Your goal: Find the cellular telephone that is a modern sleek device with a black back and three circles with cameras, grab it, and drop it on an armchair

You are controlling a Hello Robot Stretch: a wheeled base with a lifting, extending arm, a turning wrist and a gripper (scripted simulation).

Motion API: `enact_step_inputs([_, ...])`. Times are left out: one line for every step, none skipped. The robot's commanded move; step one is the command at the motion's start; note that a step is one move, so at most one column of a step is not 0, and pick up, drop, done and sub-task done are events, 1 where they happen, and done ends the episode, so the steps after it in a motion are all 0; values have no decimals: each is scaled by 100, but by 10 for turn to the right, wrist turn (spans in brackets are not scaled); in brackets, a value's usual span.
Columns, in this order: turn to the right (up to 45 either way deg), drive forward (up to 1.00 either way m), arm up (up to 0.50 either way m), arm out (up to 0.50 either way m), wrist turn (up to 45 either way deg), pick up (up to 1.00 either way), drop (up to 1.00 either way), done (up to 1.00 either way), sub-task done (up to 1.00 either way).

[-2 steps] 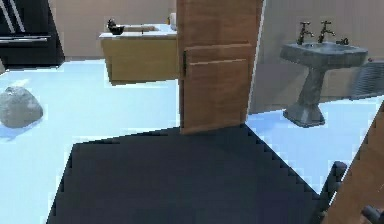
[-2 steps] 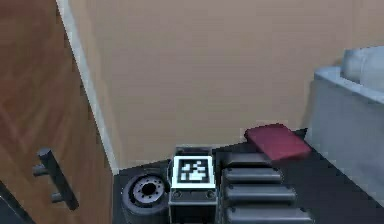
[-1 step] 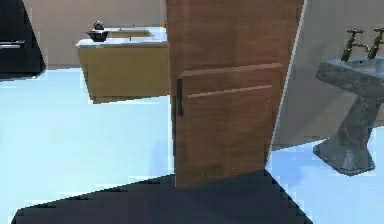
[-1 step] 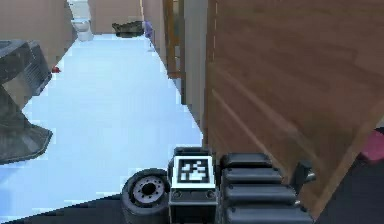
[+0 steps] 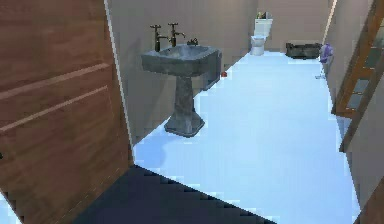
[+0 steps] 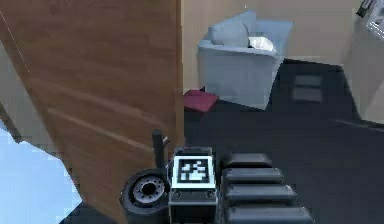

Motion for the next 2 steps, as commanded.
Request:
enact_step_inputs([240, 0, 0, 0, 0, 0, 0, 0, 0])
enact_step_inputs([0, 100, 0, 0, 0, 0, 0, 0, 0])
